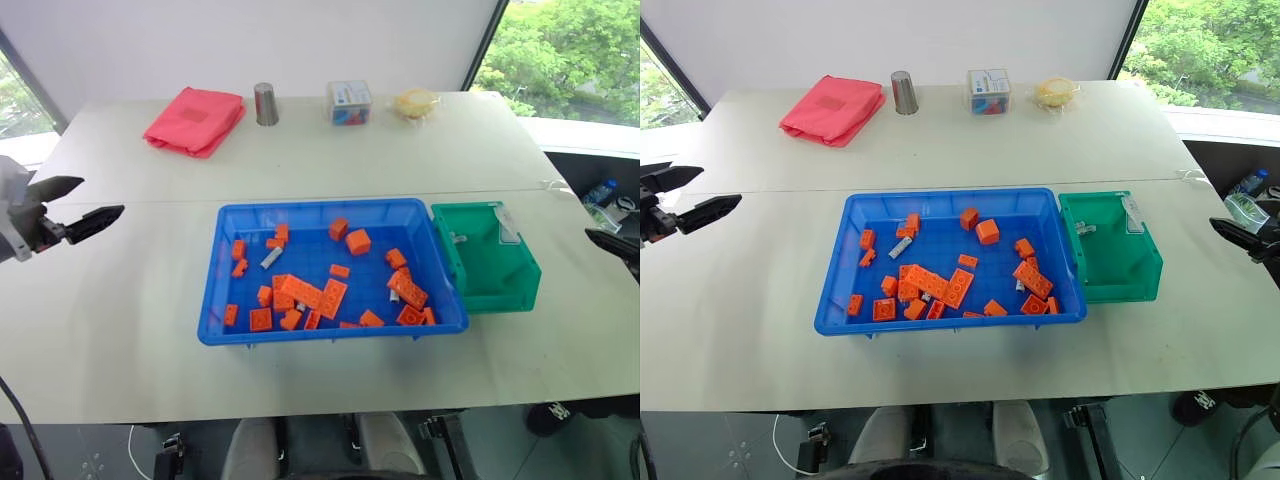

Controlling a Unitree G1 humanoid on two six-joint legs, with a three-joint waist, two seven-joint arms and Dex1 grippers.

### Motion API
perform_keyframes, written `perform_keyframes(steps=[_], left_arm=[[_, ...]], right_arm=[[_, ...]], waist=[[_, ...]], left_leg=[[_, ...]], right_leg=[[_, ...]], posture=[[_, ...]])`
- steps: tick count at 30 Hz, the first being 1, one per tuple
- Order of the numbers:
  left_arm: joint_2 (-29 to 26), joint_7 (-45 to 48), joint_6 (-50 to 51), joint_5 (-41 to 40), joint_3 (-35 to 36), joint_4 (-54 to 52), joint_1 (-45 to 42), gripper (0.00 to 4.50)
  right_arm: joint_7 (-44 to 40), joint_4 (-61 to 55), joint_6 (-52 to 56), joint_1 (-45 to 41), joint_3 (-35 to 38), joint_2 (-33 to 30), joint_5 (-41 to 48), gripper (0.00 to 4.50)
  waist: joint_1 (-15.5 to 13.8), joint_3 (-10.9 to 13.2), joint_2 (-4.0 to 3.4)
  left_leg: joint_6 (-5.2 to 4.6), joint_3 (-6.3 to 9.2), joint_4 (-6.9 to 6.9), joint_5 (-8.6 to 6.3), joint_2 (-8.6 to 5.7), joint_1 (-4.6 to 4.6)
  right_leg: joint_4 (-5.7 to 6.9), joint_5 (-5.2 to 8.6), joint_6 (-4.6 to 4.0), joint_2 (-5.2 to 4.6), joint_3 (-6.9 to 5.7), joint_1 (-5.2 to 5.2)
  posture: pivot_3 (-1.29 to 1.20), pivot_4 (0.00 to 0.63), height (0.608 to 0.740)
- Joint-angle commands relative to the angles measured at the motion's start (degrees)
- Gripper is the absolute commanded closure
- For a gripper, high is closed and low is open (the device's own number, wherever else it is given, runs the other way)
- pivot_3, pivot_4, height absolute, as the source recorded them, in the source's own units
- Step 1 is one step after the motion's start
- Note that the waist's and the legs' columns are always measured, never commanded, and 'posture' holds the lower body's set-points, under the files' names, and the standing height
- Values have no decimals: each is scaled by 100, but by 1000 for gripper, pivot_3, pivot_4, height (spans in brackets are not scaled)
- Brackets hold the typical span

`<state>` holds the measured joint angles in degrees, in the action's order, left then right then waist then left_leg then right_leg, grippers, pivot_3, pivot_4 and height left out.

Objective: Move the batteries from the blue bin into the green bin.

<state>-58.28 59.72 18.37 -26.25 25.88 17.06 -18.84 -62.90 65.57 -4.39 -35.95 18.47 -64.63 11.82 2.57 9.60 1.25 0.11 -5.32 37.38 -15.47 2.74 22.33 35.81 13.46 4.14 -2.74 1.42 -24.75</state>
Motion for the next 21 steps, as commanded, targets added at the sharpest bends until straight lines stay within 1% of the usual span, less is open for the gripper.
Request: perform_keyframes(steps=[1,6,15,21], left_arm=[[-120,-46,-96,33,63,18,-205,0],[-104,-129,-14,63,36,158,-388,0],[-86,-59,-58,126,-41,89,-288,0],[-120,162,203,-46,-47,-21,-239,0]], right_arm=[[2,-31,-110,-2,121,-74,64,47],[34,-28,-126,30,136,-61,71,47],[19,-35,-95,25,116,-12,76,47],[-9,-40,7,-38,109,-7,81,47]], waist=[[-1,0,0],[-1,0,0],[3,0,1],[1,0,0]], left_leg=[[0,0,0,0,0,0],[3,1,12,2,-1,-6],[5,1,13,3,0,-7],[5,1,15,3,0,-7]], right_leg=[[1,0,0,0,0,0],[22,0,0,1,2,0],[26,0,0,4,3,0],[27,0,0,4,3,0]], posture=[[0,150,740],[0,150,740],[0,150,740],[0,150,740]])
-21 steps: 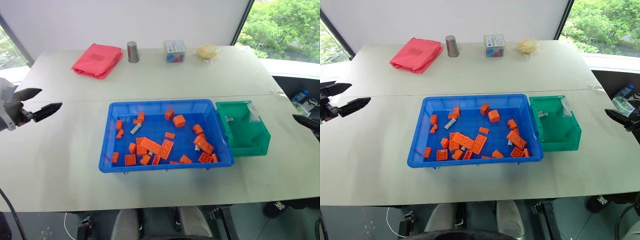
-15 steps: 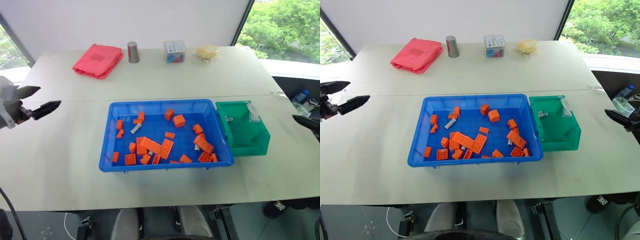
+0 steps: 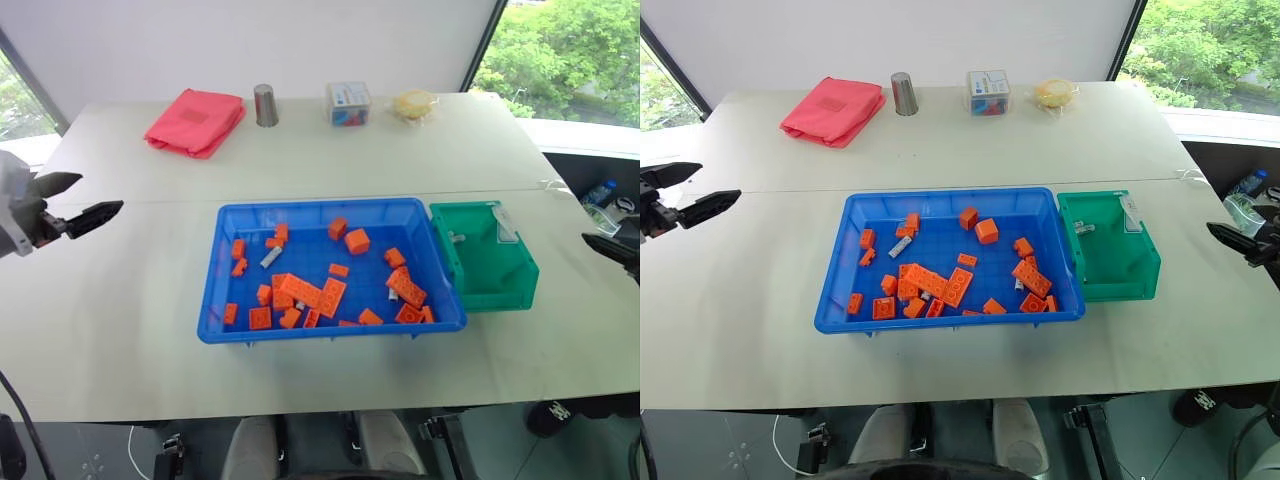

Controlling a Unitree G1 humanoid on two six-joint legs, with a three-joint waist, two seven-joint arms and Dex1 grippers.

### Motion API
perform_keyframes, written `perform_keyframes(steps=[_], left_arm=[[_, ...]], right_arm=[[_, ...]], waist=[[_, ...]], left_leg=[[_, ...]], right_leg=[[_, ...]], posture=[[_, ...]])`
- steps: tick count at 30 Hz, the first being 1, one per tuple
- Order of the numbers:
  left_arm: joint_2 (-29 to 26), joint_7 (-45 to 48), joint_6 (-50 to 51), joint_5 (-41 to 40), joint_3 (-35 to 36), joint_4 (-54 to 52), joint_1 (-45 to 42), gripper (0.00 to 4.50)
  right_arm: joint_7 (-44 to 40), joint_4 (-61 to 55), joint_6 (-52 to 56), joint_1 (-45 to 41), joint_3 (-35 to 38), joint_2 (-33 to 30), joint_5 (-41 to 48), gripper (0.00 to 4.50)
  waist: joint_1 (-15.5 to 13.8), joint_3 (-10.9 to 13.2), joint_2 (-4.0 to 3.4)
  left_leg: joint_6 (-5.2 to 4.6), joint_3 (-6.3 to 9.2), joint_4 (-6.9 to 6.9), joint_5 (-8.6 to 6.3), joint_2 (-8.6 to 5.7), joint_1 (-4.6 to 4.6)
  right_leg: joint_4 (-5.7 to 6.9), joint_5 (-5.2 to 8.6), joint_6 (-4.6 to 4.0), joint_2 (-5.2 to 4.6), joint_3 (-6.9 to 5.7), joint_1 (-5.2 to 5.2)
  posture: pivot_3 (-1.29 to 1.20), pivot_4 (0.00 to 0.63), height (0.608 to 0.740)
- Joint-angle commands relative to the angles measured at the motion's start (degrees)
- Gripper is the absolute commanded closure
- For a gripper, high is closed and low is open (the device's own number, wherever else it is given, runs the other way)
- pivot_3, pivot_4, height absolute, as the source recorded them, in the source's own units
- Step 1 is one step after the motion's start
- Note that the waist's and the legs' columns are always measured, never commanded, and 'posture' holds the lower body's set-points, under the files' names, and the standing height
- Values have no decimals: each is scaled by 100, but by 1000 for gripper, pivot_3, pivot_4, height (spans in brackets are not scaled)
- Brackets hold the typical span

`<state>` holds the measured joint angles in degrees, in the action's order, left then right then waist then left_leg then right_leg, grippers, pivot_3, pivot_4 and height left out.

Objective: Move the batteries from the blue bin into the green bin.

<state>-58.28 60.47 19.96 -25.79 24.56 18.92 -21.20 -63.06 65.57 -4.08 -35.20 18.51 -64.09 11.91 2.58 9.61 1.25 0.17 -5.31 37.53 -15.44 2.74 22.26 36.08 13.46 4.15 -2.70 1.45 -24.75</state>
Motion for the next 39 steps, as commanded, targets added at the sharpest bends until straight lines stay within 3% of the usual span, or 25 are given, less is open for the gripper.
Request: perform_keyframes(steps=[1,10,18,22,28,33,39], left_arm=[[-123,91,28,-65,76,-229,11,0],[-110,477,479,-417,-34,-927,10,0],[-646,1835,830,-929,-112,-1957,658,0],[-670,2029,817,-920,-536,-2110,333,0],[-605,2154,757,-826,-977,-2117,59,0],[-499,2063,752,-820,-1142,-2248,50,0],[-407,1893,905,-954,-1031,-2658,313,0]], right_arm=[[42,-43,-56,-115,94,-64,50,47],[-239,-89,-4,-659,-217,-67,-168,47],[-1818,-1114,747,-1846,-1042,291,-206,47],[-2671,-2756,1419,-1945,-1735,1019,24,47],[-2749,-3923,1749,-2462,-2742,2285,-206,47],[-2395,-2880,1278,-3461,-3620,3851,-816,47],[-1757,-1126,106,-4035,-4148,5064,-1594,47]], waist=[[1,0,0],[13,0,-1],[86,8,-14],[95,8,-14],[60,9,-16],[25,10,-16],[-35,8,-12]], left_leg=[[0,0,0,0,0,0],[0,0,11,0,1,0],[0,3,25,-1,5,5],[0,12,32,0,9,6],[0,8,50,0,3,41],[1,13,59,1,6,56],[11,26,63,7,3,65]], right_leg=[[0,0,0,0,0,0],[6,0,0,1,1,0],[13,1,-2,3,4,-4],[20,-1,-5,6,1,-2],[79,-11,14,8,1,-55],[111,-4,0,20,-1,-81],[112,2,-10,10,-13,-76]], posture=[[0,150,740],[0,150,740],[0,150,740],[0,150,740],[0,150,740],[0,150,740],[0,150,740]])
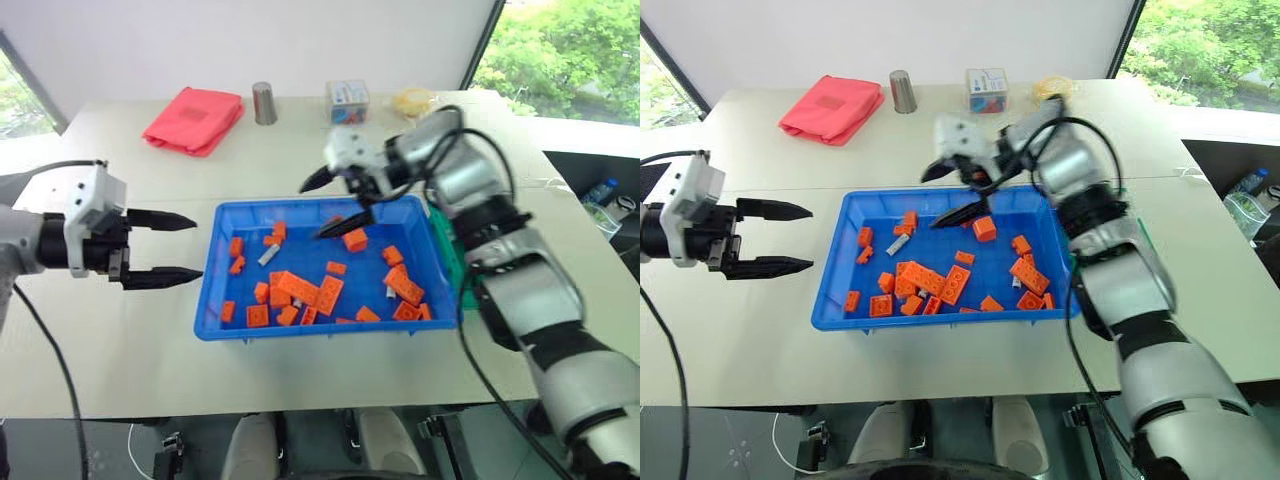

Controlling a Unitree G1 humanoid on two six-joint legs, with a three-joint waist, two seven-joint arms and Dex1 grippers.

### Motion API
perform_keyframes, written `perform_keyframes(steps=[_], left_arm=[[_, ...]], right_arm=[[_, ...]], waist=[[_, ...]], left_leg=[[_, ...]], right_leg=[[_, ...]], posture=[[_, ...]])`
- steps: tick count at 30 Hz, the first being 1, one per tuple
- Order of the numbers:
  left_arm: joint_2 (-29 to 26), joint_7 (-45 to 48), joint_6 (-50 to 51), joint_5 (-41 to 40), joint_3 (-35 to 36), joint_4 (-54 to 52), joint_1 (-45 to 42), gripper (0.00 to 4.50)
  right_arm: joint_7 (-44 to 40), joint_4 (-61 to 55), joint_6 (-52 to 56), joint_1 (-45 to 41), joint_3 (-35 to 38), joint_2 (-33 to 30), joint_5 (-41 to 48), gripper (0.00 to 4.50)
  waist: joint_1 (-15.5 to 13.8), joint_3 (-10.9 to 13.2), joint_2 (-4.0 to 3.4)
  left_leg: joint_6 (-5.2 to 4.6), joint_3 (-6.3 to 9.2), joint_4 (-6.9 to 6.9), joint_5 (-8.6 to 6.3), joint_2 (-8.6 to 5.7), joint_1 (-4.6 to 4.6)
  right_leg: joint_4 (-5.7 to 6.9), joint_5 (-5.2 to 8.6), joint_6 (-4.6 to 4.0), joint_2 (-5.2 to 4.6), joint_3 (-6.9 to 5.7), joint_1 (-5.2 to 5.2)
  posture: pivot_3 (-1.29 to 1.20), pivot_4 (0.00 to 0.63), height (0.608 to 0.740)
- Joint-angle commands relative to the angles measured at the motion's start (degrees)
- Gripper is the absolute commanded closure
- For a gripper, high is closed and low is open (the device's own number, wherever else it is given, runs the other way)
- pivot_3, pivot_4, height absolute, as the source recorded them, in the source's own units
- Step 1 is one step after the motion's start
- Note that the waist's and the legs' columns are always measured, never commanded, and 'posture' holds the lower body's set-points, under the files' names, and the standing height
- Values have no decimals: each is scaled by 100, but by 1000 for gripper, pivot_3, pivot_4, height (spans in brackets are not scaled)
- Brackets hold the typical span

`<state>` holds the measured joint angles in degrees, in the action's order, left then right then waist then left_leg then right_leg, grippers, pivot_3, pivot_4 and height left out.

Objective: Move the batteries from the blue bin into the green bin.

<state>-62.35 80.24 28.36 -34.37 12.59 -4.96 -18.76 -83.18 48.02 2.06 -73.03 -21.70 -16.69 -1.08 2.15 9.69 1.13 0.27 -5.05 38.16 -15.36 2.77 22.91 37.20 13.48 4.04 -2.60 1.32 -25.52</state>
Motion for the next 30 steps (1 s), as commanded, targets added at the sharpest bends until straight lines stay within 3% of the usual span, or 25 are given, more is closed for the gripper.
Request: perform_keyframes(steps=[1,11,23,25,29,30], left_arm=[[7,-115,78,-112,180,-327,119,0],[8,-393,200,-192,539,-701,581,0],[-32,-574,374,-300,828,-824,748,0],[-32,-584,363,-284,828,-804,748,0],[-31,-604,365,-284,810,-781,712,0],[-30,-608,363,-282,796,-774,697,0]], right_arm=[[309,861,-725,-290,-206,467,-421,47],[1680,2463,-1586,-529,-291,1403,-1270,47],[2009,2756,-1781,-324,-244,1676,-1612,47],[1962,2757,-1804,-277,-252,1702,-1644,831],[1951,2753,-1818,-214,-241,1711,-1701,2893],[1960,2753,-1813,-201,-241,1706,-1716,2893]], waist=[[19,0,1],[53,0,2],[64,0,2],[65,0,2],[67,0,2],[67,0,2]], left_leg=[[0,-3,0,0,-3,3],[13,18,5,8,1,19],[18,20,4,10,2,18],[18,21,4,10,2,18],[18,21,4,10,2,17],[18,21,3,10,2,17]], right_leg=[[-2,2,-3,-5,2,-1],[3,-1,1,4,-12,-11],[3,1,-3,4,-13,-11],[3,1,-3,4,-13,-11],[4,1,-3,4,-13,-11],[4,1,-3,4,-13,-11]], posture=[[0,150,740],[0,150,740],[0,150,740],[0,150,740],[0,150,740],[0,150,740]])
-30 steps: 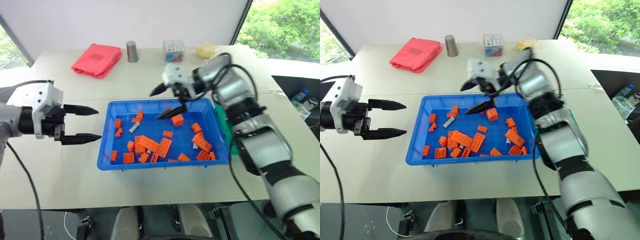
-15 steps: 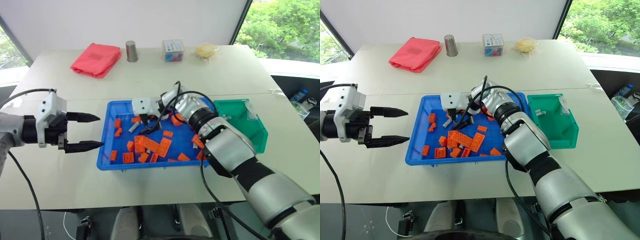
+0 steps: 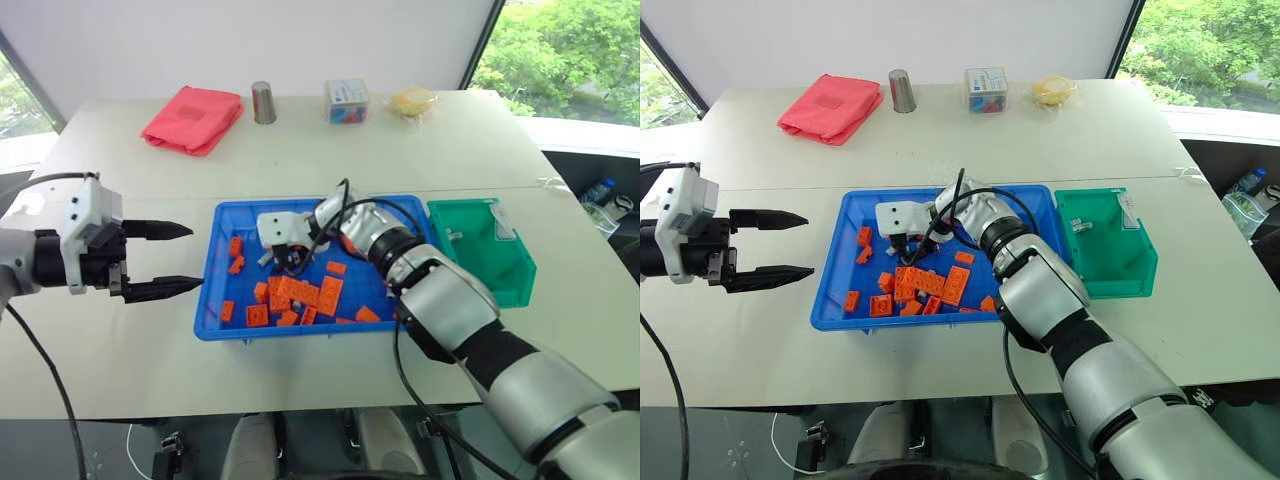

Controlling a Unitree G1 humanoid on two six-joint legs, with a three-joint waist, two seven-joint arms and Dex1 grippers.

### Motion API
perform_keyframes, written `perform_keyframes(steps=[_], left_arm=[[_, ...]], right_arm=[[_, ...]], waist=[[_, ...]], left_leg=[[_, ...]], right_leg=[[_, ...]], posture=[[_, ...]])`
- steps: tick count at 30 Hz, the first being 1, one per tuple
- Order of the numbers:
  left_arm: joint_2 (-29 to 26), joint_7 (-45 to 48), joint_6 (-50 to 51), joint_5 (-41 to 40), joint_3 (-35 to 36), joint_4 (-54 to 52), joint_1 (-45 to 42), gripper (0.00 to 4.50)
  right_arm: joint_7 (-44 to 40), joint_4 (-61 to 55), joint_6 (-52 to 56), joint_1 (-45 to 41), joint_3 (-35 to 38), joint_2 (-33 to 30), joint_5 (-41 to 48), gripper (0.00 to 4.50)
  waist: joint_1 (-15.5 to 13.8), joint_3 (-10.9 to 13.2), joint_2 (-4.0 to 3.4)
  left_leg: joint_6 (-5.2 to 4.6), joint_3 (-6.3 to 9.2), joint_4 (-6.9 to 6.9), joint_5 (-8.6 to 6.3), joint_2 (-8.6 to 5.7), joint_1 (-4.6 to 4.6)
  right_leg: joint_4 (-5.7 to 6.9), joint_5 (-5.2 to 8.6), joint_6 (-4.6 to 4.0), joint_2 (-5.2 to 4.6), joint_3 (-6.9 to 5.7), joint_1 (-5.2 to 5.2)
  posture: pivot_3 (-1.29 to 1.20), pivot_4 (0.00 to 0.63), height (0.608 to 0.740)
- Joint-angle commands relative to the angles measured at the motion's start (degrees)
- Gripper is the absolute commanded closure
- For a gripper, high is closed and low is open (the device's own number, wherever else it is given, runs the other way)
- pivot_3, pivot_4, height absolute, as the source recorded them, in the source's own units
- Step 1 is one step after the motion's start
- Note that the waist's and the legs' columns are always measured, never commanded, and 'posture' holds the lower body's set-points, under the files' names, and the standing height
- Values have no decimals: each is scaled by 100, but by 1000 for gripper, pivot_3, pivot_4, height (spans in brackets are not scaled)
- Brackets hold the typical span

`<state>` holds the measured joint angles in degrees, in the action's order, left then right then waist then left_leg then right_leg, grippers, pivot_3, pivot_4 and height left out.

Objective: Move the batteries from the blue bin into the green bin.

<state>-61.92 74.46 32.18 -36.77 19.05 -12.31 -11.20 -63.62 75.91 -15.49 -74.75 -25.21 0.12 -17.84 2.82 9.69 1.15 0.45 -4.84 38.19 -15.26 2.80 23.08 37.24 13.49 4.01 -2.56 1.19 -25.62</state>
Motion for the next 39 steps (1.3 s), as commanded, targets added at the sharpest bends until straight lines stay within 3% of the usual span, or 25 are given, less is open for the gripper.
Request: perform_keyframes(steps=[1,7,12,20,23,25,28,31,34,39], left_arm=[[-77,-27,-24,-37,134,-21,-80,0],[-66,-6,-60,0,12,97,-234,0],[-35,42,-62,22,-143,205,-410,0],[167,75,-34,-70,-407,278,-657,0],[450,65,-506,148,-495,469,-578,0],[739,-44,-952,326,-486,690,-574,0],[1159,-250,-1445,440,-392,973,-605,0],[1444,-392,-1733,503,-383,1187,-633,0],[1502,-298,-2090,781,-598,1470,-685,0],[1588,-117,-2210,884,-859,1822,-980,0]], right_arm=[[13,-36,-58,-22,109,19,-52,2893],[-33,-29,19,2,154,-37,-86,2893],[-165,-49,127,54,268,-73,-57,4473],[-864,-465,662,-14,942,-486,531,4461],[-1414,-1488,1761,142,1490,-1031,1203,4461],[-1662,-3057,3030,681,1816,-1619,1650,4461],[-1586,-5397,4879,1644,2295,-2559,2186,4461],[-1205,-6889,6026,2548,2885,-3501,2472,4461],[-811,-7710,6661,3392,3492,-4308,2634,4461],[-285,-8137,7078,4455,4274,-5040,2897,4461]], waist=[[0,0,0],[0,0,0],[-1,0,0],[-25,0,0],[-32,0,0],[-50,0,0],[-160,-1,1],[-216,-1,1],[-215,-1,1],[-165,-1,2]], left_leg=[[0,0,0,0,0,0],[0,1,0,0,0,0],[0,0,0,0,0,-2],[0,1,0,0,-2,-3],[0,2,0,0,-3,-1],[0,7,0,0,-3,1],[0,22,0,0,-4,11],[-2,24,0,-2,-5,22],[-3,23,0,-2,-7,22],[-3,15,1,-1,-6,0]], right_leg=[[0,0,0,0,0,0],[0,0,-1,0,0,0],[-1,0,0,0,-1,2],[-2,-4,8,-2,-2,7],[-5,-5,8,-3,-2,8],[-7,-5,10,-3,-5,9],[-13,-6,11,-8,-16,11],[-21,-6,11,-9,-20,3],[-23,0,1,-9,-20,2],[-24,3,-6,-1,-12,13]], posture=[[0,150,740],[0,150,740],[0,150,740],[0,150,740],[0,150,740],[0,150,740],[0,150,740],[0,150,740],[0,150,740],[0,150,740]])
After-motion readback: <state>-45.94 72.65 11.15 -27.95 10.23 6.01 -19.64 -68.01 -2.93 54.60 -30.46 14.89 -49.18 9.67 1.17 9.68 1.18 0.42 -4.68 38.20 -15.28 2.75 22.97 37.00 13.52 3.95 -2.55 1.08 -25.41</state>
